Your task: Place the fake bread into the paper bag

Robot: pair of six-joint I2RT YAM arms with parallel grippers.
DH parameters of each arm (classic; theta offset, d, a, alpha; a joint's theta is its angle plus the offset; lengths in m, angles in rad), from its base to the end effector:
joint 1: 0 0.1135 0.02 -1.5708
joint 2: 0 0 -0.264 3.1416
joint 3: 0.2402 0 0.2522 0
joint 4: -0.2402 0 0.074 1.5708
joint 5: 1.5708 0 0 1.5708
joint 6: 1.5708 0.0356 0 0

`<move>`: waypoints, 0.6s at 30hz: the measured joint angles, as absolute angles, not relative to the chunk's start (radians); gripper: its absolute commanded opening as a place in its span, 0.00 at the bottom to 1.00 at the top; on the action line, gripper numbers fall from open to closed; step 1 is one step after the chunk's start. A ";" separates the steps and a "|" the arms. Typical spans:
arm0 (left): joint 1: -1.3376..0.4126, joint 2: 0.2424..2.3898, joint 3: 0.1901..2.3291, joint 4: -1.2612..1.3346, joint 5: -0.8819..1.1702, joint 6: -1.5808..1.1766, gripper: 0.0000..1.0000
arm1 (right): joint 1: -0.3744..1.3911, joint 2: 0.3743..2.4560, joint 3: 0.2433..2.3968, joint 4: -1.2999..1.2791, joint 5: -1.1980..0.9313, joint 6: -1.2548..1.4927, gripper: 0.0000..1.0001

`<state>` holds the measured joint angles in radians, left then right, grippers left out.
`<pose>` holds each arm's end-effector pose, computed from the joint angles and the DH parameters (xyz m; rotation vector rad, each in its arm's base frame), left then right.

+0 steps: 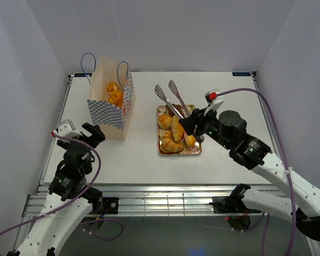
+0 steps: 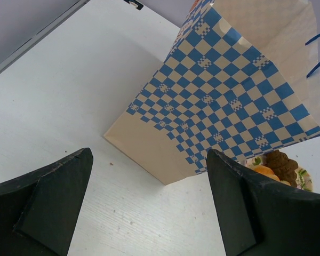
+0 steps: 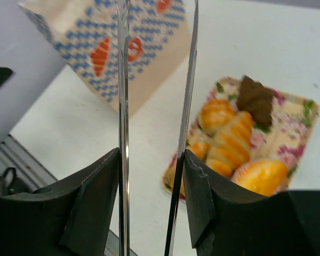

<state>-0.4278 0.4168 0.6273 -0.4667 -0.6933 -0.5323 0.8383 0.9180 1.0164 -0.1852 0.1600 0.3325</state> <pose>0.1038 -0.0223 0.3045 -0.5629 1.6753 -0.0613 0.1421 0.1496 0.3975 -0.3057 1.6847 0.7508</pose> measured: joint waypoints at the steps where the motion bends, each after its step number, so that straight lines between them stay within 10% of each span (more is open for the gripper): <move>1: -0.428 0.419 0.627 -0.467 -0.692 -0.532 0.98 | 0.836 0.902 0.987 -0.214 0.189 0.337 0.55; 18: -0.428 0.424 0.627 -0.466 -0.669 -0.523 0.98 | 0.819 0.569 0.584 -0.592 0.416 0.548 0.54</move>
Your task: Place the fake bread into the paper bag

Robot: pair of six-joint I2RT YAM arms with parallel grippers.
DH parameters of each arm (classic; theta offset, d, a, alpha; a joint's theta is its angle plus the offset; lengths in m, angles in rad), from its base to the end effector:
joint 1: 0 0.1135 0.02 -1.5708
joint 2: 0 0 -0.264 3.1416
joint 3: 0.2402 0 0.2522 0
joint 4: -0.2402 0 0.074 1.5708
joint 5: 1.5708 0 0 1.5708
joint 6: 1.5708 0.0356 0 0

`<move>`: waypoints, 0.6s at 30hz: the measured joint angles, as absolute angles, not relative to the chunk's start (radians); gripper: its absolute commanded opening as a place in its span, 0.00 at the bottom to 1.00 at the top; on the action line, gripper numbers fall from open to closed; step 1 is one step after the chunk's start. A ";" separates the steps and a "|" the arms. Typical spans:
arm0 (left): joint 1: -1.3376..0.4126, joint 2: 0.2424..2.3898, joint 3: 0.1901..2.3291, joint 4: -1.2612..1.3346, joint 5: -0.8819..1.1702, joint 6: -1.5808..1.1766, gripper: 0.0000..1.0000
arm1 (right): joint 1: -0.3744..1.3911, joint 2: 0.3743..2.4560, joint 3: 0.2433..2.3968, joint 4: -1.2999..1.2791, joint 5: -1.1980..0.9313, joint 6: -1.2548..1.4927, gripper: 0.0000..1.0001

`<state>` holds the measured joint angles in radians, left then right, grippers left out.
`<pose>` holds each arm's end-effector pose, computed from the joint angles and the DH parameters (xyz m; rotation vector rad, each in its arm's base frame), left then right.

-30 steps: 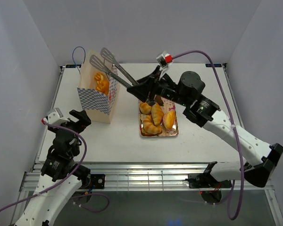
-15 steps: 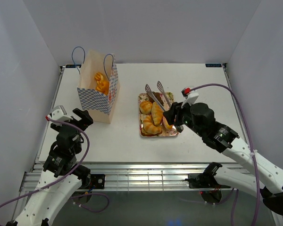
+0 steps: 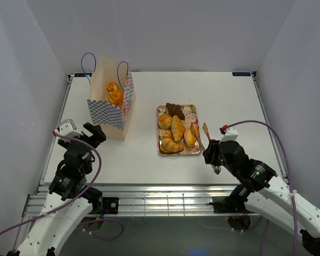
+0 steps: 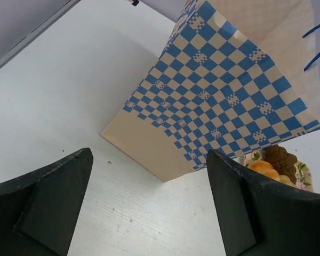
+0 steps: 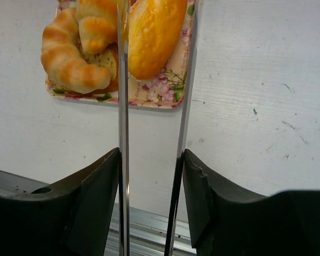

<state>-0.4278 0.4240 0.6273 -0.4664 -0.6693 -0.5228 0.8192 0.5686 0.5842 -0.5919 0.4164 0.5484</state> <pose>0.1052 -0.0237 0.3038 -0.5385 1.6932 -0.0712 0.0999 0.0858 0.2614 -0.0449 2.1144 0.3763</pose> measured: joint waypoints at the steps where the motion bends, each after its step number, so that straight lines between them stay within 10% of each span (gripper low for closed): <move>1: -0.428 0.424 0.627 -0.466 -0.669 -0.522 0.98 | 0.819 0.569 0.576 -0.594 0.416 0.558 0.54; 18: -0.428 0.409 0.627 -0.466 -0.665 -0.520 0.98 | 0.819 0.542 0.509 -0.575 0.367 0.677 0.55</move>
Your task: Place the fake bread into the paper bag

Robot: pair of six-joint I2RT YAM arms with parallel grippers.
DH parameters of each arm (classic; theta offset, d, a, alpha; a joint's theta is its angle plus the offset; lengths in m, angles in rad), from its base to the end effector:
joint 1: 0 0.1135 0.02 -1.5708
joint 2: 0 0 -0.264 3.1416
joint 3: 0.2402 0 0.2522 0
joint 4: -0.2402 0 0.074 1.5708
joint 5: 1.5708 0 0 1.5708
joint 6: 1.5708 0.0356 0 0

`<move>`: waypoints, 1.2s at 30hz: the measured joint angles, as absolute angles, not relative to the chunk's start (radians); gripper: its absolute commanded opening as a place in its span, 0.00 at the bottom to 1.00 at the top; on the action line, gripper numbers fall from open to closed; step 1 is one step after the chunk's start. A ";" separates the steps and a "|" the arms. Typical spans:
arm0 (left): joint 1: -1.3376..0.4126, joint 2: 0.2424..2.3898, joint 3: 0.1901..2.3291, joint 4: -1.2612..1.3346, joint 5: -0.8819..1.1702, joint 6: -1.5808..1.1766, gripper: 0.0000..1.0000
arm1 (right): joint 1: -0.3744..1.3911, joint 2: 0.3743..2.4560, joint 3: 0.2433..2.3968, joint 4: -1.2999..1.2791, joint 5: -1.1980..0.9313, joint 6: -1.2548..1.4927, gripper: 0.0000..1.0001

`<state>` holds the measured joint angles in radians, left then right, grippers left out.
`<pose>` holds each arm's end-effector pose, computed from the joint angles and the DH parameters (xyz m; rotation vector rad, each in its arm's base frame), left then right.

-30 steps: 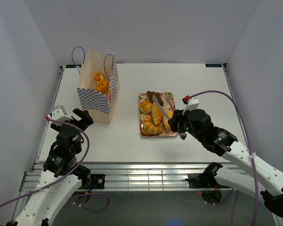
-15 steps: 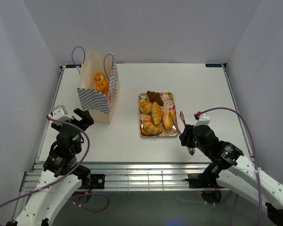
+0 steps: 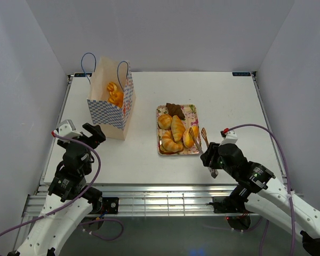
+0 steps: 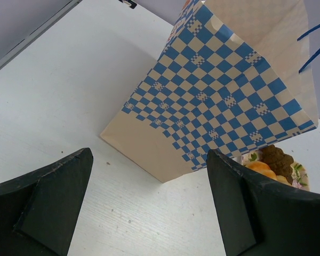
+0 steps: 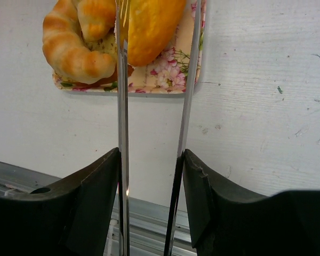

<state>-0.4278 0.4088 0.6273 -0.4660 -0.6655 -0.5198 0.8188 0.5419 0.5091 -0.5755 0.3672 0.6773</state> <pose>0.1026 -0.0226 0.3051 -0.5367 1.6819 -0.0815 0.0972 0.0852 0.2403 0.0563 2.1704 0.4735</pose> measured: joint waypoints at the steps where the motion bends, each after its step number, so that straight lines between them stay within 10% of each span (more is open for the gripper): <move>1: -0.428 0.408 0.627 -0.466 -0.665 -0.520 0.98 | 0.819 0.540 0.510 -0.574 0.367 0.678 0.55; 36: -0.428 0.405 0.627 -0.466 -0.653 -0.519 0.98 | 0.819 0.667 0.447 -0.487 0.335 0.808 0.47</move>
<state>-0.4278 0.4046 0.6273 -0.4656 -0.6529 -0.5190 0.8188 0.6674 0.4473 -0.4873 0.3351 0.8082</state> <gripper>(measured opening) 0.979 0.511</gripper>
